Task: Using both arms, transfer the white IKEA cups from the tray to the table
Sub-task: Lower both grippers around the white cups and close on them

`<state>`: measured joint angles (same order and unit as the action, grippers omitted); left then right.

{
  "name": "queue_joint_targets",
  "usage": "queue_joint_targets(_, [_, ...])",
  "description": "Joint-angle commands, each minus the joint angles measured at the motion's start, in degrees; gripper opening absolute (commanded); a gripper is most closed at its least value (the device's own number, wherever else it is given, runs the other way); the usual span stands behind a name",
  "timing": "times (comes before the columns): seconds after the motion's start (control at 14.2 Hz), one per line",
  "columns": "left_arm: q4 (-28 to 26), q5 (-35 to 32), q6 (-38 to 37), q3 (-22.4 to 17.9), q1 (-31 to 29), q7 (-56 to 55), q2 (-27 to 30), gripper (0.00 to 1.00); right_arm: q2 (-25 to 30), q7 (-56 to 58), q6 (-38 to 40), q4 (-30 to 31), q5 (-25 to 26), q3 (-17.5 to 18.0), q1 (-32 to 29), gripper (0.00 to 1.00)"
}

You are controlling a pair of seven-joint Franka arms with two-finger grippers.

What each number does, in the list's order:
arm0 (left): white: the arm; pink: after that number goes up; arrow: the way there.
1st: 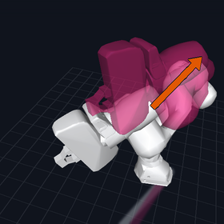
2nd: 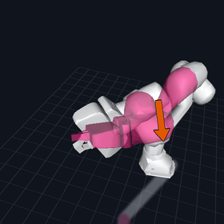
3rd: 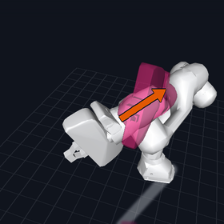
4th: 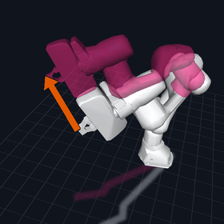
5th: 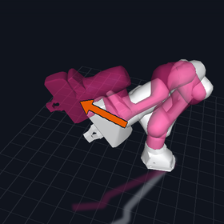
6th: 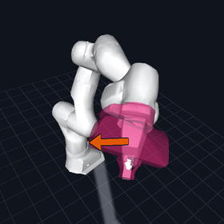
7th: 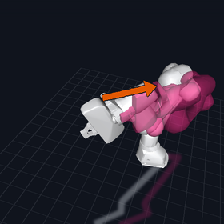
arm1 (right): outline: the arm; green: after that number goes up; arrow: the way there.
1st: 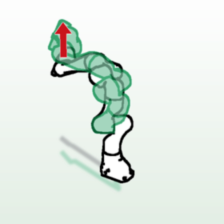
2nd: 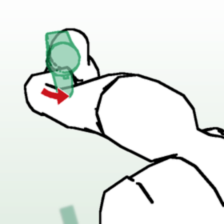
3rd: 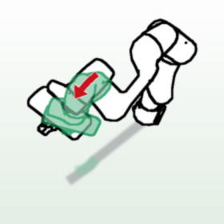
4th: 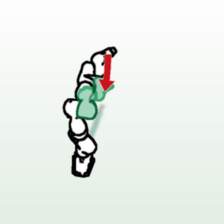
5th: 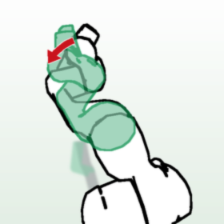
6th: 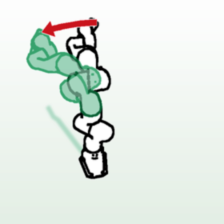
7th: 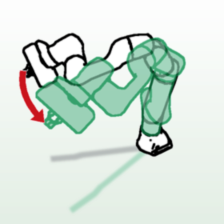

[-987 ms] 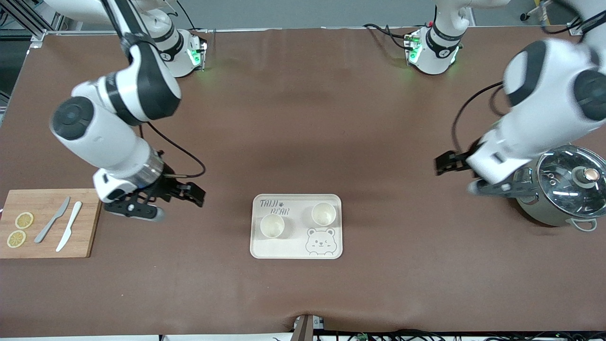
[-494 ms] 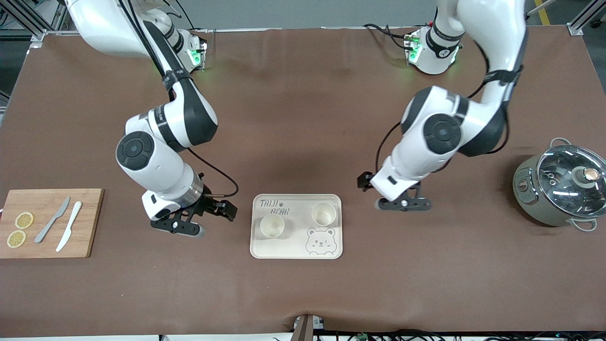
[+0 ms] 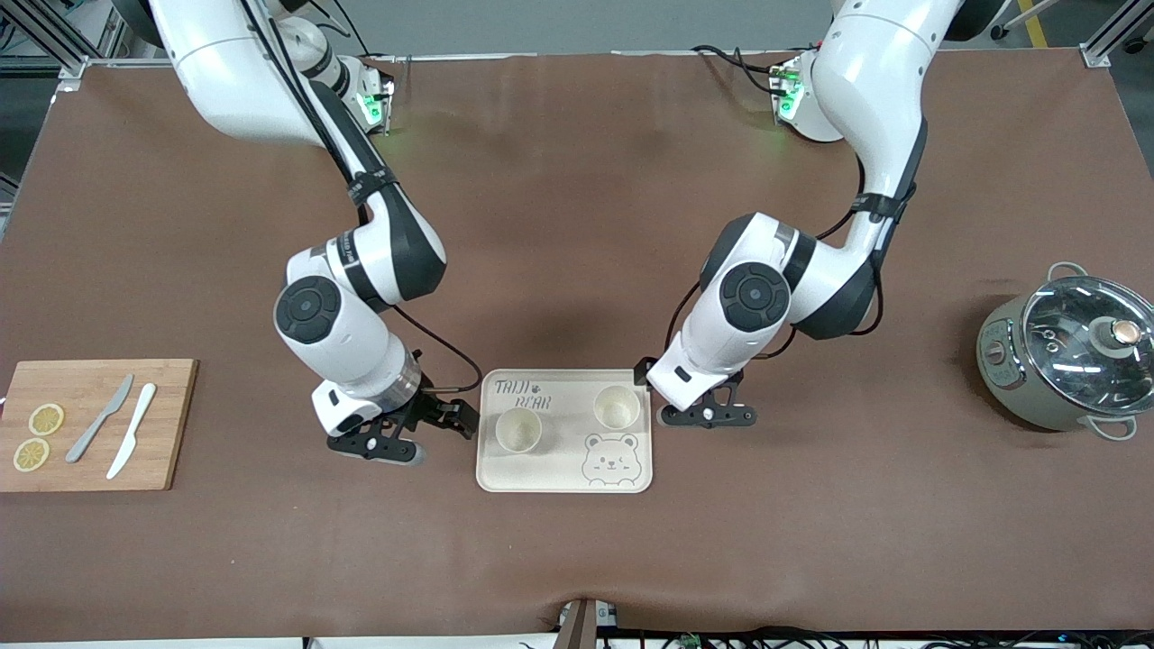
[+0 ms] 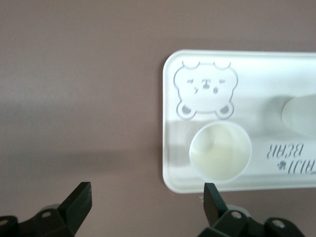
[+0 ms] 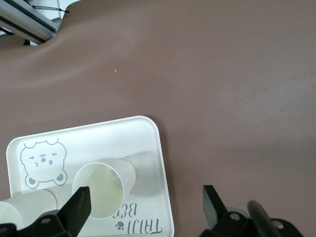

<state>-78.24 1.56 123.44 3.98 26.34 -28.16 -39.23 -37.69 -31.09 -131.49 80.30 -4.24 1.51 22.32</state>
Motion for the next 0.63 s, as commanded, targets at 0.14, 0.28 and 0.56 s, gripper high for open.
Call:
queue_joint_targets(0.14, [6.0,-1.2,2.7,-0.9,0.6,-0.7,-4.5,1.00,-3.3,-1.1,-0.3,-2.3,0.5,-0.5,1.1,1.00])
queue_joint_targets(0.28, [6.0,-1.6,5.7,-2.5,2.7,-1.2,-6.2,1.00,-4.7,-1.2,-1.4,-2.4,0.6,-0.5,1.8,1.00])
queue_joint_targets(0.56, [5.9,-1.5,9.4,-7.2,7.7,-4.3,-9.1,1.00,-6.9,-1.2,-3.9,-2.5,0.7,-0.5,3.3,1.00])
